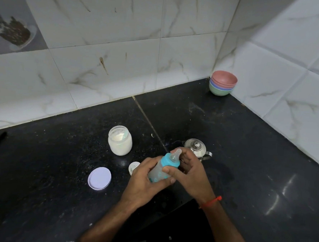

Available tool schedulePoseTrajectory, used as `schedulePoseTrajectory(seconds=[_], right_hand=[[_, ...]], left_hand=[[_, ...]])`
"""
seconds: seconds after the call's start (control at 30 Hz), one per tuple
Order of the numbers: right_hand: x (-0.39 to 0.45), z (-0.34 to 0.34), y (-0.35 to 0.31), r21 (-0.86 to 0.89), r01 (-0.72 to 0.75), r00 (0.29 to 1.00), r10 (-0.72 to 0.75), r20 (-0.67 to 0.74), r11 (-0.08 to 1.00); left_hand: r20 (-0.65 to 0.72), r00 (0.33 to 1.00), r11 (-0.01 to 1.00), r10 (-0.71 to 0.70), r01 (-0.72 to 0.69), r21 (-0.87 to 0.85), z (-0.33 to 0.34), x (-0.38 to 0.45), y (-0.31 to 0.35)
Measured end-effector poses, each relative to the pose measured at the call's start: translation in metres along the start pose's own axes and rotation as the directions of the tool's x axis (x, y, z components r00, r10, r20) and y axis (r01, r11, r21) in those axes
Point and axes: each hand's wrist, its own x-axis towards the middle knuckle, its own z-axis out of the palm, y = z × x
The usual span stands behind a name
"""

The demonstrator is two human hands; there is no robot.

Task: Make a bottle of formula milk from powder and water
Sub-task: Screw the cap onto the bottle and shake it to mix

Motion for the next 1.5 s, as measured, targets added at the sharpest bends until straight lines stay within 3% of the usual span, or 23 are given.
schedulePoseTrajectory(seconds=[0.17,0.3,0.37,0.57,0.67,0.73,0.8,0.9,1.0,1.07,1.13,1.2,1.23,1.3,1.37,1.4,1.5], right_hand=[[-0.013,0.001,-0.007,0.257,-0.02,0.996,-0.004,0.093,0.966],[-0.016,-0.006,-0.009,0.212,0.06,0.985,-0.023,-0.172,0.976],[-0.015,-0.009,-0.008,0.191,0.065,0.974,-0.02,-0.228,0.979],[-0.019,-0.007,-0.018,0.277,-0.063,0.992,0.029,0.126,0.959],[-0.02,-0.006,-0.019,0.275,-0.018,1.0,0.012,0.023,0.961],[-0.018,-0.01,-0.015,0.274,0.026,0.997,-0.004,-0.082,0.961],[-0.016,-0.018,-0.012,0.256,0.052,0.996,-0.029,-0.09,0.965],[-0.014,-0.032,-0.013,0.235,0.047,0.989,-0.079,0.127,0.971],[-0.011,-0.039,-0.019,0.179,0.075,0.919,-0.137,0.369,0.981],[-0.007,-0.039,-0.021,0.203,0.08,0.905,-0.157,0.396,0.976],[-0.004,-0.032,-0.024,0.228,0.096,0.953,-0.155,0.258,0.969],[-0.005,-0.016,-0.023,0.209,0.089,0.996,-0.09,-0.005,0.974],[-0.006,-0.008,-0.022,0.224,0.066,0.992,-0.039,-0.122,0.972],[-0.009,-0.001,-0.021,0.275,0.057,0.975,0.006,-0.223,0.96],[-0.008,-0.013,-0.024,0.283,0.071,0.99,-0.034,-0.134,0.957],[-0.007,-0.025,-0.025,0.283,0.086,0.996,-0.091,0.004,0.955],[-0.002,-0.058,-0.03,0.287,0.124,0.893,-0.233,0.386,0.95]], left_hand=[[-0.085,0.996,1.0,-0.003,0.004,0.02,-0.004,0.001,0.001],[-0.143,0.99,0.999,-0.009,0.015,0.043,-0.006,-0.001,0.004],[-0.156,0.988,0.999,-0.02,0.026,0.039,-0.005,-0.002,0.005],[-0.125,0.992,0.998,-0.033,0.04,0.05,0.004,-0.004,0.006],[-0.149,0.989,0.998,-0.025,0.033,0.05,0.003,-0.003,0.007],[-0.11,0.994,0.996,-0.015,0.024,0.084,0.005,-0.004,0.007],[-0.052,0.998,0.997,-0.03,0.034,0.066,0.01,-0.008,0.008],[0.061,0.996,0.993,-0.072,0.077,-0.086,0.021,-0.012,0.013],[0.236,0.971,0.981,-0.046,0.088,-0.17,0.029,-0.013,0.021],[0.258,0.966,0.979,-0.023,0.074,-0.188,0.034,-0.013,0.029],[0.161,0.987,0.992,-0.011,0.031,-0.126,0.037,-0.009,0.035],[0.048,0.998,0.999,0.045,-0.046,0.023,0.041,-0.005,0.035],[0.018,0.997,0.994,0.072,-0.073,0.084,0.042,-0.003,0.035],[0.016,0.995,0.989,0.096,-0.097,0.107,0.044,-0.003,0.038],[0.067,0.995,0.996,0.079,-0.082,0.041,0.042,-0.002,0.042],[0.12,0.991,0.998,0.055,-0.053,-0.021,0.039,-0.002,0.044],[0.335,0.942,0.988,0.029,0.023,-0.15,0.034,-0.002,0.054]])
